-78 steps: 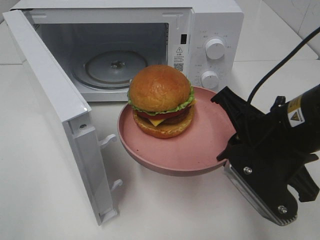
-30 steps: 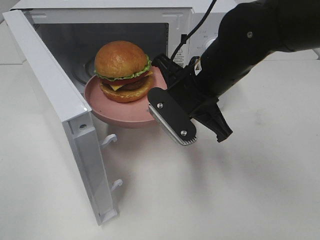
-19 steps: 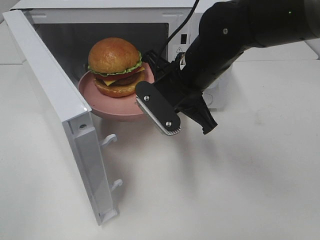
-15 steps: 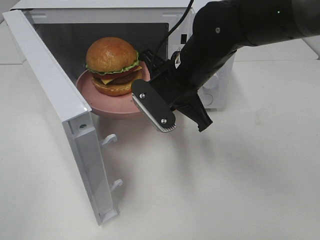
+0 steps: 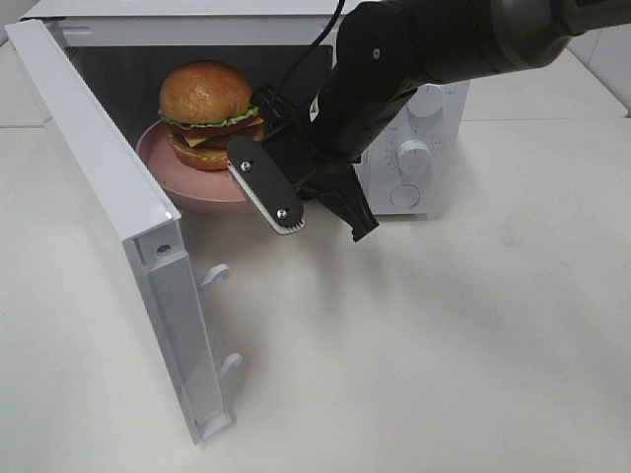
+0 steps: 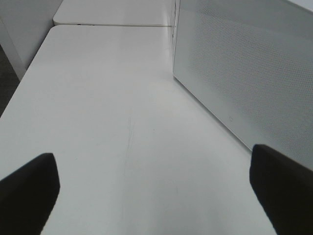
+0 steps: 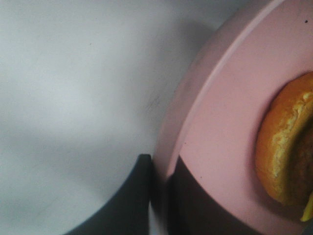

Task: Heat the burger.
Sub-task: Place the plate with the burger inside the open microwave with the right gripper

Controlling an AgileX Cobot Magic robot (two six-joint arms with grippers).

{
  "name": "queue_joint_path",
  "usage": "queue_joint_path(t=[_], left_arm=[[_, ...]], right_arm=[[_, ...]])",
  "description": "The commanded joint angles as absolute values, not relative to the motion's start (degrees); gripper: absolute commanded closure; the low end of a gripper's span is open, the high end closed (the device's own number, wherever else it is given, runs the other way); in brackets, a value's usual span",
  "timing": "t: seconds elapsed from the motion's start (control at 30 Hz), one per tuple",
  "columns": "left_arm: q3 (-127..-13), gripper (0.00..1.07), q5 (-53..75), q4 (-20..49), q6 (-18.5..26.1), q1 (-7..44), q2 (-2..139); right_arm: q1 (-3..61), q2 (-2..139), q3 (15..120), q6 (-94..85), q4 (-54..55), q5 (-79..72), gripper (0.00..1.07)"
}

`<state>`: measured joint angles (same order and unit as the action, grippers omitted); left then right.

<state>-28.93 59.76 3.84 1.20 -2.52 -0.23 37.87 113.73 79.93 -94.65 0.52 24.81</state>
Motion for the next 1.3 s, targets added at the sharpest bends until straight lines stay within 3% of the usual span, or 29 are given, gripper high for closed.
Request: queue_joint_path(t=[0.03, 1.3], left_arm=[[-28.9, 0.04, 59.2, 3.7, 1.1, -2.3, -1.4], [-28.9, 0.04, 59.2, 3.7, 1.1, -2.3, -1.4]], right_arm=[[38.1, 115.5, 84.0, -93.7, 0.7, 21.8, 1.07], [35.9, 134.1, 112.6, -82.2, -5.2, 25.7, 1.07]])
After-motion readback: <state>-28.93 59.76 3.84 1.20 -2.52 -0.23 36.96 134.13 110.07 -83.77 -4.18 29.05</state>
